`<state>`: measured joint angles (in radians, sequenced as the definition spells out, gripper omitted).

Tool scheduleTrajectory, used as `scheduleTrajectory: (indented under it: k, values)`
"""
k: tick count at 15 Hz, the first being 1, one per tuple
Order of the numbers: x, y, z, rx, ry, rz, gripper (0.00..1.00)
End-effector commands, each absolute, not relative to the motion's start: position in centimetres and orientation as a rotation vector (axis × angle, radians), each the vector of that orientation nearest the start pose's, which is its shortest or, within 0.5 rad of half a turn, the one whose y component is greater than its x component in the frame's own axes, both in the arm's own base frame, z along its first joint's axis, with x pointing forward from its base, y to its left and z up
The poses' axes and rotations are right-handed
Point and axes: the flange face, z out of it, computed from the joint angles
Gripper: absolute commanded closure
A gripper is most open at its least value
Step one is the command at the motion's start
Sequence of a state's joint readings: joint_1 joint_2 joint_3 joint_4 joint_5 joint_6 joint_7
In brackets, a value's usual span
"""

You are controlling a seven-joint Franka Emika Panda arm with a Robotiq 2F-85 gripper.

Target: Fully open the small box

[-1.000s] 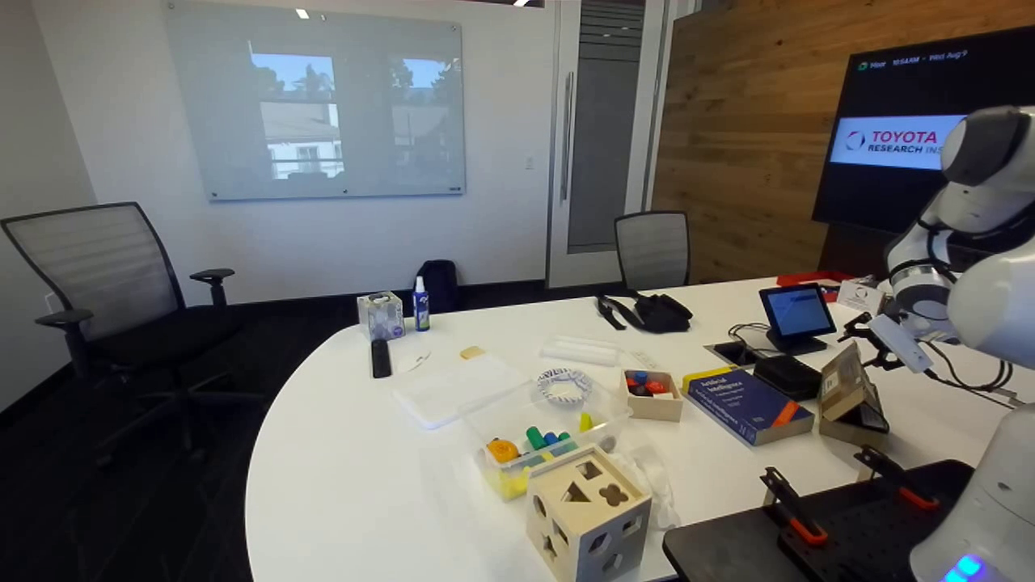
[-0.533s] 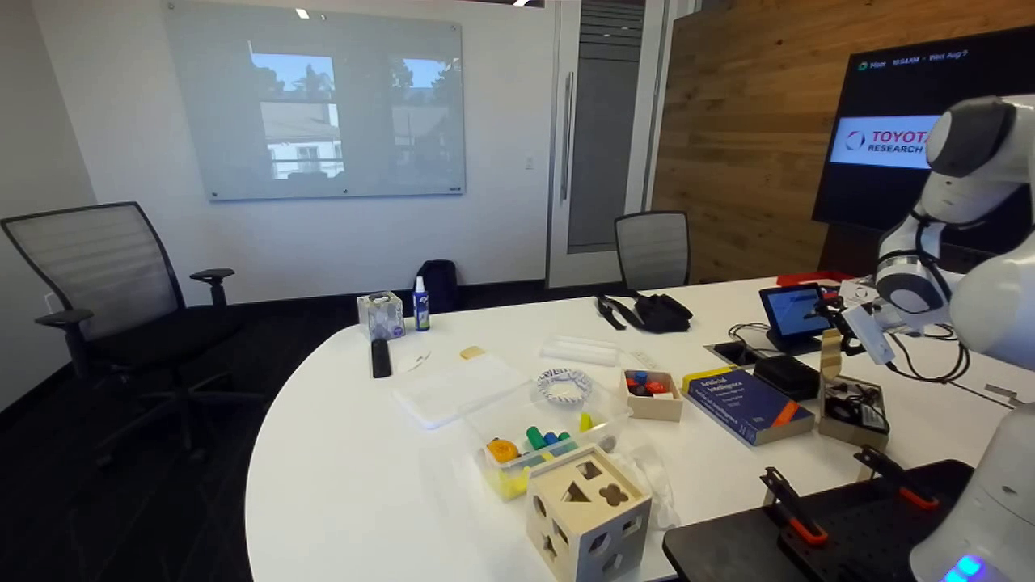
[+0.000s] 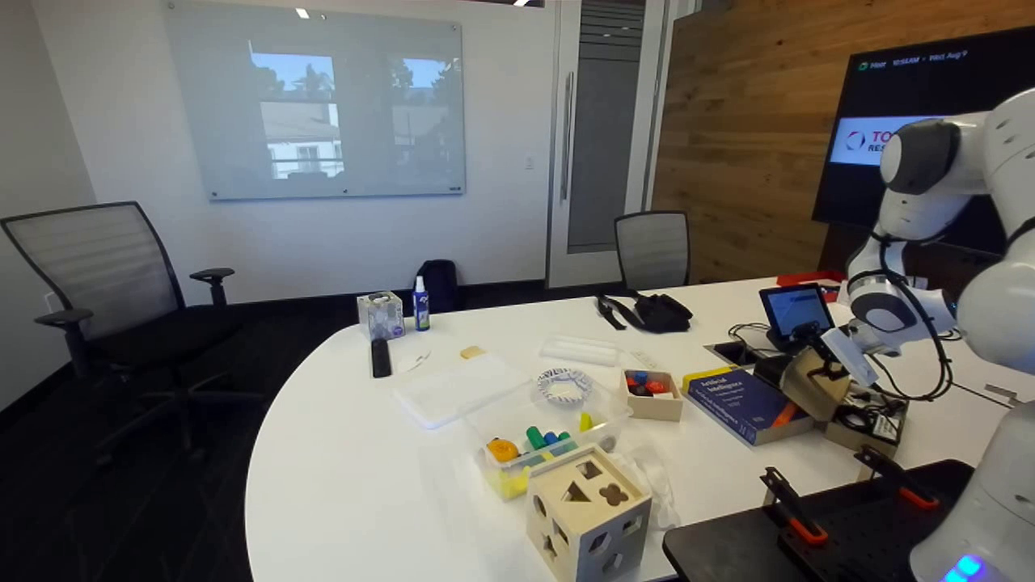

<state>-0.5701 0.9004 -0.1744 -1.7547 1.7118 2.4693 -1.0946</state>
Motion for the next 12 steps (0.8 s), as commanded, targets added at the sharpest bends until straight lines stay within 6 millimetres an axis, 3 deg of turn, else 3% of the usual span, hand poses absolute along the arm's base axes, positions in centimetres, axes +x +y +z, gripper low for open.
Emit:
scheduleTrajectory:
  k: [1, 12]
  values:
    - [44.3, -41.6, 3.5, -2.226, 1.326, -0.686, 0.0]
    - [39.6, -43.8, -0.5, -2.336, 1.408, -0.569, 0.0]
